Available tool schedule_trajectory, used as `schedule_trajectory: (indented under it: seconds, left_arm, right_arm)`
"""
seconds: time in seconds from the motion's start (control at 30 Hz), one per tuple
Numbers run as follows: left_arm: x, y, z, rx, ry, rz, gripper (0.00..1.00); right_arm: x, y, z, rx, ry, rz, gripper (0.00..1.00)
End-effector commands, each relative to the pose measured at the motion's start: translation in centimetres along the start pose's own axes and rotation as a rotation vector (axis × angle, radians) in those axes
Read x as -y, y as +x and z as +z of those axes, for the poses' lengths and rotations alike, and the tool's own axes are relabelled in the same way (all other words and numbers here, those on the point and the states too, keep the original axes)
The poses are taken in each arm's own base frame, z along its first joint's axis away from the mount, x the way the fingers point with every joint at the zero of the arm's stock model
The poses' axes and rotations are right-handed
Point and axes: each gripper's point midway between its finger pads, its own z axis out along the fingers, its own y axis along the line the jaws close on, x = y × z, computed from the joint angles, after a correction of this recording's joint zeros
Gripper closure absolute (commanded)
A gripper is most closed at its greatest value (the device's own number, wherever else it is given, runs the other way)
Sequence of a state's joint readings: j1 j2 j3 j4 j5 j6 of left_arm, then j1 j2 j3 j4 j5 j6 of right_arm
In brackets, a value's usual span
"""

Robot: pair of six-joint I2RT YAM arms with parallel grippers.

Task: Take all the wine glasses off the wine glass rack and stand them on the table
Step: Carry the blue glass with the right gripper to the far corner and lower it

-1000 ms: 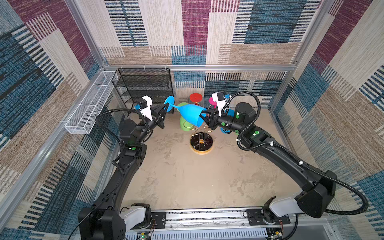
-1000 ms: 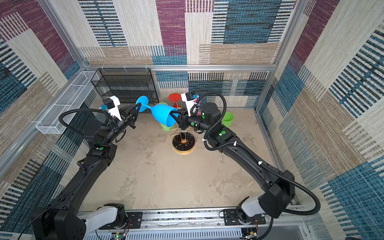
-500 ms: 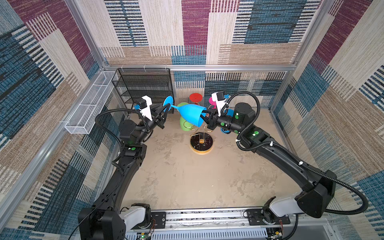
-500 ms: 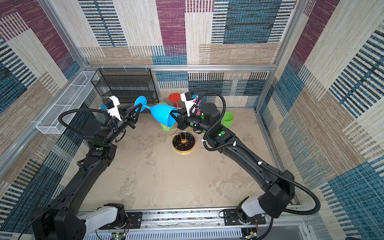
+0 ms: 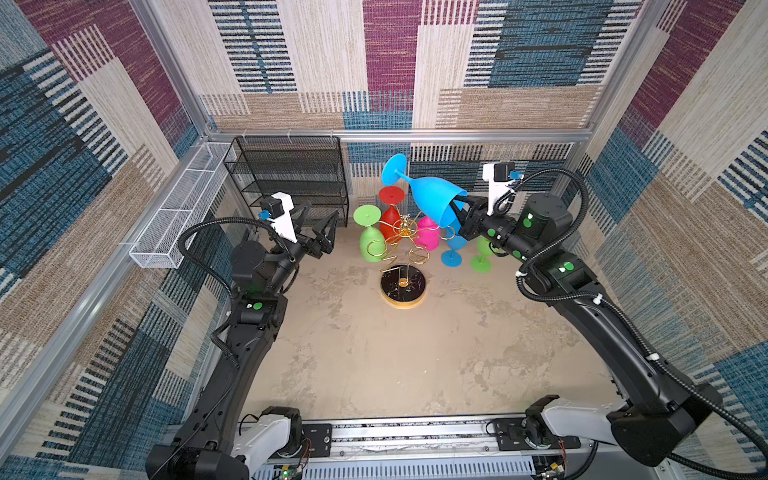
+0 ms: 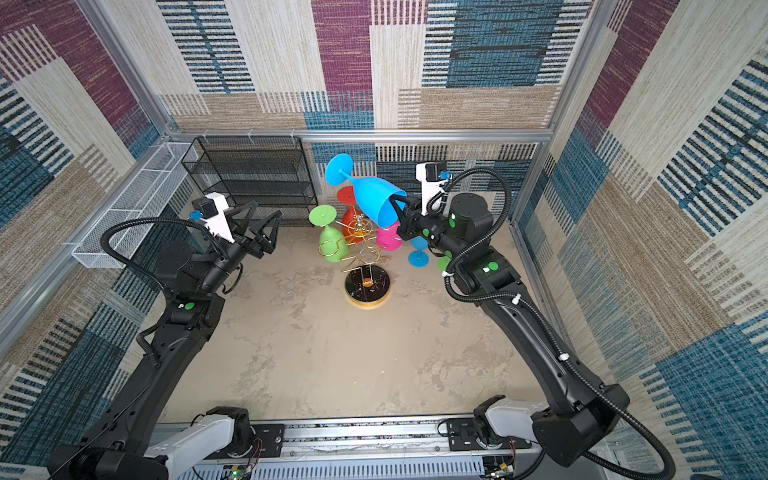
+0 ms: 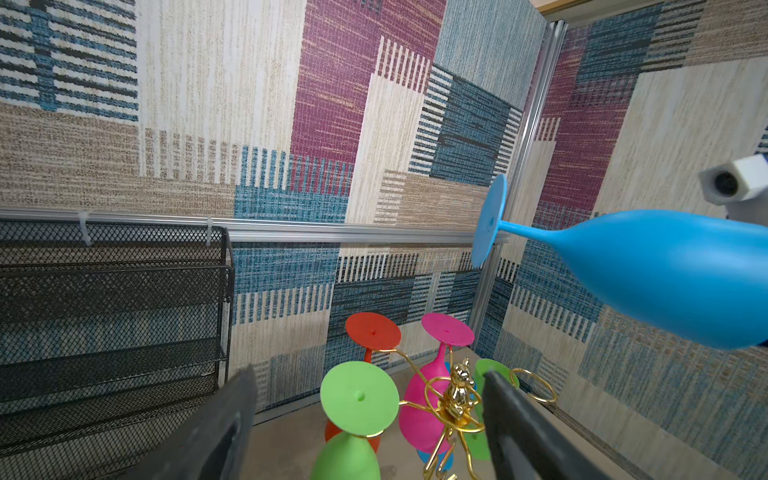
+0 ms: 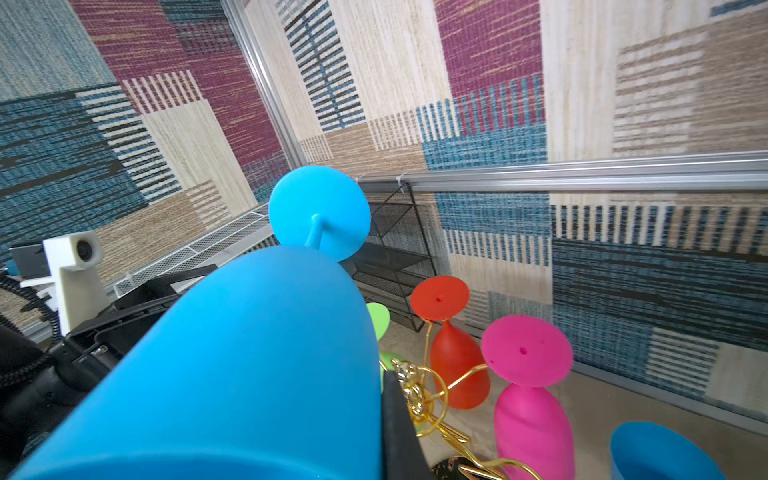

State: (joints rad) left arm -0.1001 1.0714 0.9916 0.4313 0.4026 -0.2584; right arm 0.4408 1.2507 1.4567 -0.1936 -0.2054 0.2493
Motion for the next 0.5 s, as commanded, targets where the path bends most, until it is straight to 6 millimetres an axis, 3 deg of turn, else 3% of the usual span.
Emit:
schedule_trajectory:
  seconds: [0.0, 0.2, 0.33, 0.47]
  left_arm:
    - [-1.4, 0.1, -0.3, 0.006, -0.072, 0.042, 0.11]
    - [-4.3, 1.2, -0.9, -0.065, -0.167, -0.016, 0.06]
    - [-5.4, 1.8, -1.4, -0.057, -0.188, -0.02, 0.06]
    - [-7.5, 3.7, -3.0, -0.084, -0.263, -0.045, 0.07]
  right_arm:
    - [4.0, -0.7, -2.5, -0.002, 0.185, -0.011, 1.0]
    - [10.4, -1.1, -7.8, -0.052, 0.437, 0.003, 1.0]
    - [15.3, 0.0, -11.1, -0.123, 0.614, 0.018, 1.0]
    - [18.8, 1.4, -13.7, -0.15, 0.718, 0.056, 1.0]
